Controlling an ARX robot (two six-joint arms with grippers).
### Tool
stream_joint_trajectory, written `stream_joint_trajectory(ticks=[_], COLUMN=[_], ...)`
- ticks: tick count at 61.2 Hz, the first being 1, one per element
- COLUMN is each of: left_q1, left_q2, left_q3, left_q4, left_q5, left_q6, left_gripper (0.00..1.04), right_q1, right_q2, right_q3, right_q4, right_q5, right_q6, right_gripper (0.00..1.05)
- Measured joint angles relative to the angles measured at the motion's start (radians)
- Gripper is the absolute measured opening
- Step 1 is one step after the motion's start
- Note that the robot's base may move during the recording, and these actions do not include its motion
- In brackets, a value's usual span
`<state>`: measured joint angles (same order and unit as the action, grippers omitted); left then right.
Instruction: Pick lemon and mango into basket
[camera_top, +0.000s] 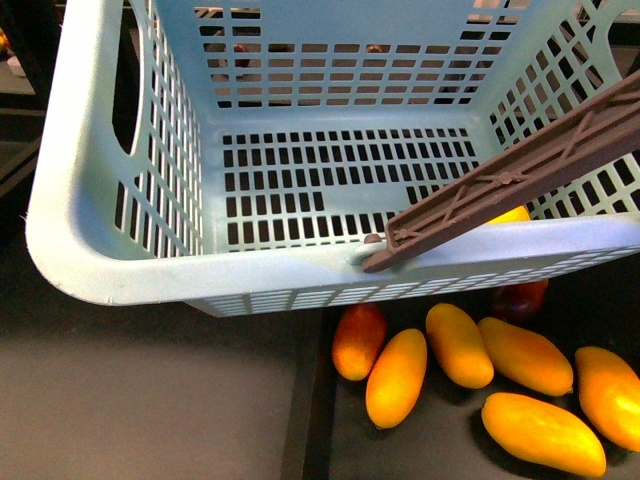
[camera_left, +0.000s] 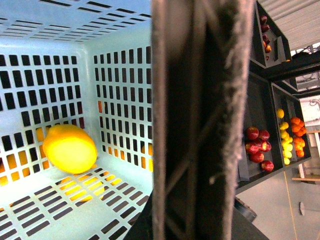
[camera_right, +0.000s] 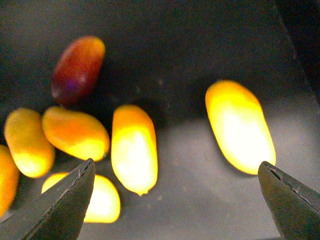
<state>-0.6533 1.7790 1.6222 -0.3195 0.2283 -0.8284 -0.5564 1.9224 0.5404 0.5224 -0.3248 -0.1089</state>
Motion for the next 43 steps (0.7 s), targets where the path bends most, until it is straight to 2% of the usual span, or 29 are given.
stream_joint_trajectory(ticks=[19,43], left_q1=[0.000,0.000], left_q2=[0.000,0.000], left_q3=[0.000,0.000], left_q4=[0.000,0.000], left_q5=[0.003,0.000], left_q6=[-0.001,0.000], left_gripper=[0.04,0.04], right_q1=[0.084,0.159], right_q2=[0.260,0.383], right_q3=[0.063,0.181], right_q4=[0.078,0.084], right_q5=[0.122,0.142], right_q6=[-0.072,-0.028], right_gripper=[0.96,0.96])
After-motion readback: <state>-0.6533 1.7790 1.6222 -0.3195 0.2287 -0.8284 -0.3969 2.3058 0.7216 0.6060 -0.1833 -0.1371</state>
